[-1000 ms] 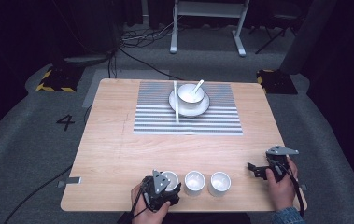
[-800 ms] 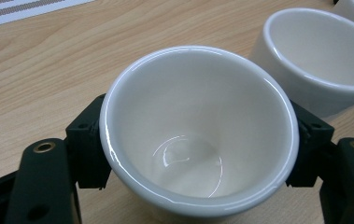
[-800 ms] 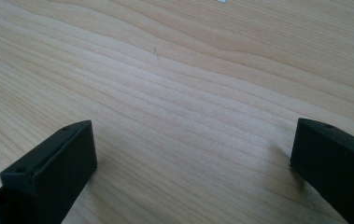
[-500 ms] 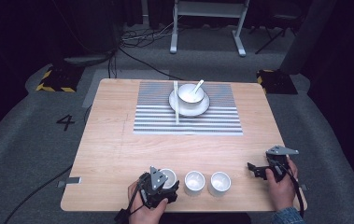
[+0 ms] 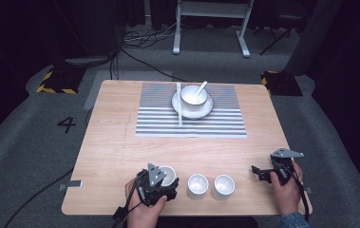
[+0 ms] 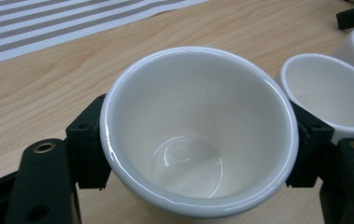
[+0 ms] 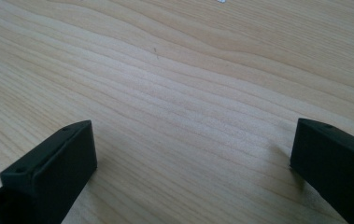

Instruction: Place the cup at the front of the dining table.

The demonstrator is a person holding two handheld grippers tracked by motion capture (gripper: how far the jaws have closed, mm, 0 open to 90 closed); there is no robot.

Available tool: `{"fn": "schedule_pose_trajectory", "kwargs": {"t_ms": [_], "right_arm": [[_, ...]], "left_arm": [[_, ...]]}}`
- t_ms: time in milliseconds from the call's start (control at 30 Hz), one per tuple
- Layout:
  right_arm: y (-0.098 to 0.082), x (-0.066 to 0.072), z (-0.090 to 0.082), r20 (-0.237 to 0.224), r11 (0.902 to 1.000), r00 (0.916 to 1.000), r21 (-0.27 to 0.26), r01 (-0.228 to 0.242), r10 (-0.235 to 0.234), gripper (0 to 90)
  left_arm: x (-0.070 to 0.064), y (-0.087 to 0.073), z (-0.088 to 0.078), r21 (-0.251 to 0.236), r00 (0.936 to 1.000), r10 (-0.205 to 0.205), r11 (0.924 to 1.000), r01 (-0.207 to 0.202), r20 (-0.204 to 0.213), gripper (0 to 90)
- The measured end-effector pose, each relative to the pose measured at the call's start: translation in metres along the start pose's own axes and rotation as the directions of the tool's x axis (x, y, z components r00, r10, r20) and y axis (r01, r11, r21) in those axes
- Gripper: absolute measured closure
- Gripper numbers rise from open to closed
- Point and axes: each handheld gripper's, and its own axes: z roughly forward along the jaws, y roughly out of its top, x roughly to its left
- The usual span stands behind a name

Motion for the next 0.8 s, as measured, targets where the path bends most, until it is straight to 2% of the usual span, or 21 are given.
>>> {"fn": "schedule_pose_trajectory", "kwargs": {"t_ms": [433, 600, 800], "right_arm": [[0.0, 0.0, 0.0, 0.0, 1.0, 1.0, 0.0, 0.0, 0.0, 0.4], [0.001, 0.001, 0.001, 0.021, 0.9997, 0.9995, 0.0, -0.023, 0.023, 0.5], [0.002, 0.001, 0.002, 0.023, 0.9996, 0.9994, -0.001, -0.027, 0.027, 0.5]], "left_arm": [[0.013, 0.024, -0.004, -0.01, 0.9998, 0.009, 0.9999, -0.008, 0.019, 26.6], [0.015, 0.03, -0.002, -0.013, 0.9998, 0.012, 0.9998, -0.012, 0.018, 26.6], [0.021, 0.04, 0.0, -0.014, 0.9997, 0.008, 0.9999, -0.008, 0.025, 26.6]]}}
